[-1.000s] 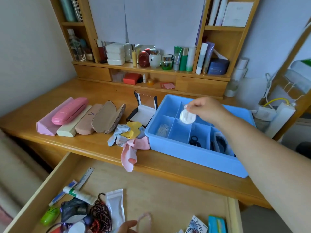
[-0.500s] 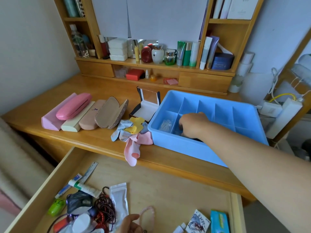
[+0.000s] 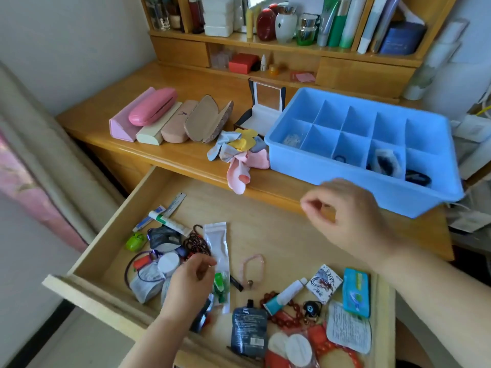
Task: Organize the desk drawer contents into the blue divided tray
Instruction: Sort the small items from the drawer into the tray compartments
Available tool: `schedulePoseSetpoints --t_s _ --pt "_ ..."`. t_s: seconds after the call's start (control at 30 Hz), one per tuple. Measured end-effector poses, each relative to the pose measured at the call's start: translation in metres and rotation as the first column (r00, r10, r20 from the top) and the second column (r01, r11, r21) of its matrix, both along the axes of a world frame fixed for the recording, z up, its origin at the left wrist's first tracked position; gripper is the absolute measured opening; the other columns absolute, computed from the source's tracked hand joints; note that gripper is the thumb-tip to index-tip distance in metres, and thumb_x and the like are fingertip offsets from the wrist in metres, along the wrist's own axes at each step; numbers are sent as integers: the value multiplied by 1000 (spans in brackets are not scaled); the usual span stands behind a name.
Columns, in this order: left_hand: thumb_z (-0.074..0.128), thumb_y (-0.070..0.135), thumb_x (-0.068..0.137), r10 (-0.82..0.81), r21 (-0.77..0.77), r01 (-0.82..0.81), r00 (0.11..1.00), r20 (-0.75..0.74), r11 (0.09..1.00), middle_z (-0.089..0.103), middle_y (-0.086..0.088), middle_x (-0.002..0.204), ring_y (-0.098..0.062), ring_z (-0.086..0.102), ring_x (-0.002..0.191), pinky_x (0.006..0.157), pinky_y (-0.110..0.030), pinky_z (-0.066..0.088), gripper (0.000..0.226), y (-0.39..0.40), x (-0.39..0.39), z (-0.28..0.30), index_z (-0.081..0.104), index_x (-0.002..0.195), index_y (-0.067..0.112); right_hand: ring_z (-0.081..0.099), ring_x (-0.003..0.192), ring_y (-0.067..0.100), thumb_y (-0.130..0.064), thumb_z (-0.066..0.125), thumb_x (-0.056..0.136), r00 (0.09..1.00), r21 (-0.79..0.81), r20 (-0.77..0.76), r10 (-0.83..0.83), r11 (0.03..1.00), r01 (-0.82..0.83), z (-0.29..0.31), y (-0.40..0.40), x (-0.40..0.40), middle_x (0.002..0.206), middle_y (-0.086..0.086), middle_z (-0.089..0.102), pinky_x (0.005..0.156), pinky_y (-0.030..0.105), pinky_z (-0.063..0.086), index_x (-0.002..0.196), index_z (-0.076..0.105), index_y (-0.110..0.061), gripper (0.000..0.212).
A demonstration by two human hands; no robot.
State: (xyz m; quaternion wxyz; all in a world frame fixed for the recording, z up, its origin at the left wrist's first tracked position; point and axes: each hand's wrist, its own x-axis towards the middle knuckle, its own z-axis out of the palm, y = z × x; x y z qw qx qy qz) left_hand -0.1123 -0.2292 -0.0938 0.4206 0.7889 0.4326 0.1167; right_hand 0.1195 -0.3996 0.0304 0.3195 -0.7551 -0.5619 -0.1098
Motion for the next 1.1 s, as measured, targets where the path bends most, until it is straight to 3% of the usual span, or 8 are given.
schedulePoseSetpoints --t_s 0.13,0.23,0.5,0.63,0.7,0.8,0.93,1.1 --pt "58 15 85 30 276 83 923 -383 958 57 3 113 -16 55 99 77 -29 47 25 40 -38 -2 60 107 27 52 70 -1 -30 59 88 966 -520 -252 -54 850 -88 -87 -50 -48 74 -21 59 65 22 41 84 68 -29 11" --pt "56 22 89 -15 222 140 873 -487 965 42 -1 140 -21 44 125 97 -33 41 47 61 -45 -7 45 135 23 54 78 -5 -40 55 88 952 -627 -287 -106 772 -103 -129 -68 -68 84 -23 59 66 11 38 95 65 -34 14" --pt "71 44 78 -19 152 131 814 -580 980 45 -4 134 -26 56 108 76 -32 48 65 71 -25 -9 44 133 24 51 93 -3 -49 58 75 912 -732 -397 -106 635 -245 -157 -77 -90 101 -28 36 74 20 42 118 52 -43 44" --pt "59 42 75 20 223 83 905 -424 971 61 5 95 -16 58 77 64 -32 48 16 64 -25 6 61 84 28 52 95 2 -45 62 70 920 -779 -367 -138 586 -223 -156 -75 -94 104 -24 44 70 23 38 119 47 -42 51" --pt "51 47 72 28 263 68 938 -346 963 61 1 72 -21 57 69 63 -31 46 28 59 -26 10 57 69 19 50 89 4 -44 64 71 927 -790 -353 -125 571 -224 -153 -72 -100 94 -20 46 65 26 34 107 52 -36 38" --pt "54 43 84 62 115 -49 991 -118 992 63 -2 73 -24 58 72 62 -29 44 24 48 -28 15 62 79 20 48 74 5 -40 66 77 882 -733 -425 -203 649 -204 -148 -67 -102 78 -18 48 58 20 32 84 53 -34 16" --pt "57 30 92 97 -357 -45 987 129 933 72 -1 80 -18 70 75 69 -30 55 10 11 -19 17 67 92 27 49 68 9 -23 70 79 628 -616 -661 -411 775 -141 -130 -62 -80 70 -9 54 60 24 35 80 59 -21 11" --pt "53 19 95 -3 -493 84 986 164 866 72 -10 74 -20 68 57 53 -25 54 10 -39 2 12 62 92 15 54 83 9 -21 57 83 716 -751 -573 -399 605 -264 -132 -55 -101 89 -9 56 63 22 39 87 55 -30 10"
